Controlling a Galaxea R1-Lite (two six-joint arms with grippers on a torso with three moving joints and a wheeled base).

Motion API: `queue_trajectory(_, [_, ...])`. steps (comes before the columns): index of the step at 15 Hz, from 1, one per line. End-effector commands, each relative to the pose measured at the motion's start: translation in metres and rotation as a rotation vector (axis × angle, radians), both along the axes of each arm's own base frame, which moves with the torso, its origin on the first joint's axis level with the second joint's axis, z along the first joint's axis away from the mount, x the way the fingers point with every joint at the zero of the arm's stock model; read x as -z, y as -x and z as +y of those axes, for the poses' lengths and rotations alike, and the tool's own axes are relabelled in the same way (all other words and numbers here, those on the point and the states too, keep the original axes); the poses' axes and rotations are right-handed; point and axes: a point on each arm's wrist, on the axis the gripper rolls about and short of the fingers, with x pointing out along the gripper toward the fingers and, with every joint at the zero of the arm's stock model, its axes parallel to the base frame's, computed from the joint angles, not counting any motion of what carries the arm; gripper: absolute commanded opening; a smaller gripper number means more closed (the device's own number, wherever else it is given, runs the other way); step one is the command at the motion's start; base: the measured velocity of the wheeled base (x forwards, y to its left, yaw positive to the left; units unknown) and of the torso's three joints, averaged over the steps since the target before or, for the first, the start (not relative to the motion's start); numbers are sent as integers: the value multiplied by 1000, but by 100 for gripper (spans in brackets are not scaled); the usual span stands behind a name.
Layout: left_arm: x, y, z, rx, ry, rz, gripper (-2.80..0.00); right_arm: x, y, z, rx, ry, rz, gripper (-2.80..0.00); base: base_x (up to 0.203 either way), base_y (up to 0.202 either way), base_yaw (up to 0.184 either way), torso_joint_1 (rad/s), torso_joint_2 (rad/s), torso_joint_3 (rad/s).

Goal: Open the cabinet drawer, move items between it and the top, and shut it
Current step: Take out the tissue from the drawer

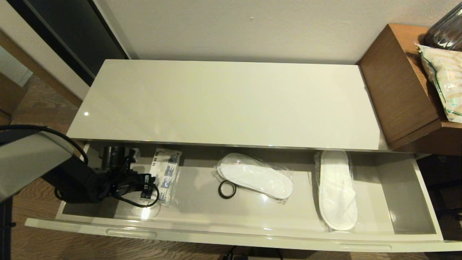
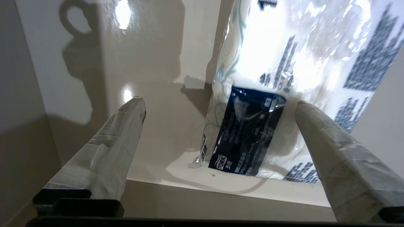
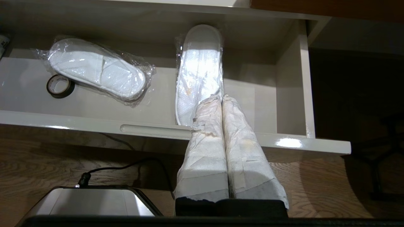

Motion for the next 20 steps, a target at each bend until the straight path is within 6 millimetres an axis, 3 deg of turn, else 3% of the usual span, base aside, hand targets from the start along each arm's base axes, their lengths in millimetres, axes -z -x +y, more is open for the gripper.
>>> queue_trajectory(1, [-1,0,0,0,1,-4,0,0,0,0,0,1,-2,-280,0,0,0,0,0,0])
queue_trajectory(6, [-11,7,-1,0,1,-18,0,0,0,0,0,1,-2,-280,0,0,0,0,0,0])
queue_trajectory(10, [-27,23,-2,4,1,-34,0,0,0,0,0,1,-2,-280,0,0,0,0,0,0])
queue_trajectory(15, [-26,33,-2,-2,8,-22,0,0,0,0,0,1,-3,-280,0,0,0,0,0,0])
queue_trajectory(20, [-61,46,-2,-3,11,-109,0,0,0,0,0,1,-2,-280,0,0,0,0,0,0])
